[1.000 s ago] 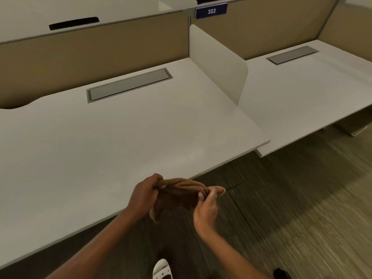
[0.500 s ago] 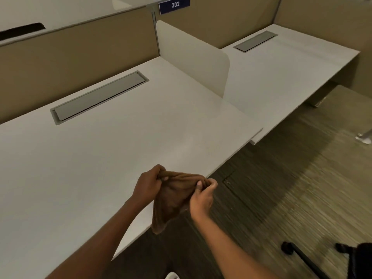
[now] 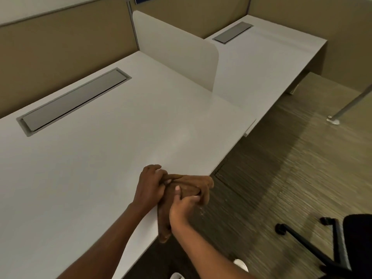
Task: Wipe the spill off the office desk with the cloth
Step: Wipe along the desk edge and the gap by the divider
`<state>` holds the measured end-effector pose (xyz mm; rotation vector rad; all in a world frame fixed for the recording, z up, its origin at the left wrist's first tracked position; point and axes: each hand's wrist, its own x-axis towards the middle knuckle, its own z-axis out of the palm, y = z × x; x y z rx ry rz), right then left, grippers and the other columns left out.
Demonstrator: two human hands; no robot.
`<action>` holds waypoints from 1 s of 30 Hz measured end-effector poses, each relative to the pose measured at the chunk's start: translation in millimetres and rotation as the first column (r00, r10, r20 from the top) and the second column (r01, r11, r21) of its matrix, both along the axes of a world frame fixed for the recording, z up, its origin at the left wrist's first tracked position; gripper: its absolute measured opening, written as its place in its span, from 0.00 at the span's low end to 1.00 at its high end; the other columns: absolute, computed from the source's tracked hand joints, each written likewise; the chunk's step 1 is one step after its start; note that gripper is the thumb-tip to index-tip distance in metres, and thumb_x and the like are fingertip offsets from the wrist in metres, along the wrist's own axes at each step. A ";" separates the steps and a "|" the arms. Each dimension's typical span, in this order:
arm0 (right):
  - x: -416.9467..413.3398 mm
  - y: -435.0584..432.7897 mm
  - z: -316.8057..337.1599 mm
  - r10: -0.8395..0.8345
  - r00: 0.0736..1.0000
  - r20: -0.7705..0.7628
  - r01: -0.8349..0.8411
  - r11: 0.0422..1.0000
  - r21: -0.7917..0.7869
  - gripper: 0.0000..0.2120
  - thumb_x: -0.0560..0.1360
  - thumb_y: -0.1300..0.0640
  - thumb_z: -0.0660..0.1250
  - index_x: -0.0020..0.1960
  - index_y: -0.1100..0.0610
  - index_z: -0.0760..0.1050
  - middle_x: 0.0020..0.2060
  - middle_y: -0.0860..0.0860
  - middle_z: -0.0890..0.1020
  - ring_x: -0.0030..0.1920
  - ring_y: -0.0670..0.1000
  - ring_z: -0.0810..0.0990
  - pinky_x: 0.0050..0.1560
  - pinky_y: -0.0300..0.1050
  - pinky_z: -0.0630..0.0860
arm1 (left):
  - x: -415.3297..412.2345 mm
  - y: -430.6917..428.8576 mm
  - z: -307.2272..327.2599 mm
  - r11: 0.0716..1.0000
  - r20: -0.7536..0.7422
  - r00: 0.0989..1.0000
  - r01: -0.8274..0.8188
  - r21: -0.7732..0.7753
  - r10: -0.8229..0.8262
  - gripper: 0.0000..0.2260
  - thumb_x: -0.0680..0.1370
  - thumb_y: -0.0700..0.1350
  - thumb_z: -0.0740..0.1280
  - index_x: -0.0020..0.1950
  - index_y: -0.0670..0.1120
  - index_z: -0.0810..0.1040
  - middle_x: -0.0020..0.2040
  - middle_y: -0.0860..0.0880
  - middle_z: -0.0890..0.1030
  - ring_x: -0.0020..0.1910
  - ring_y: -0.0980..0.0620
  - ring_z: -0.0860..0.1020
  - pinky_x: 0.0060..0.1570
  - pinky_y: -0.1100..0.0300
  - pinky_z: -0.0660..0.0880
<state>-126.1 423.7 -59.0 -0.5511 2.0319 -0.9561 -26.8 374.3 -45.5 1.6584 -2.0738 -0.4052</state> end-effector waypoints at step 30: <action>-111.7 -144.1 -8.1 -0.178 0.982 -0.068 0.176 0.984 -0.026 0.28 0.74 0.41 0.66 0.61 0.60 0.64 0.49 0.54 0.78 0.46 0.54 0.77 0.44 0.44 0.72 | -73.0 -97.8 -6.9 0.970 0.313 0.923 0.179 0.163 -0.223 0.29 0.79 0.58 0.46 0.73 0.42 0.62 0.73 0.38 0.65 0.73 0.39 0.61 0.74 0.46 0.55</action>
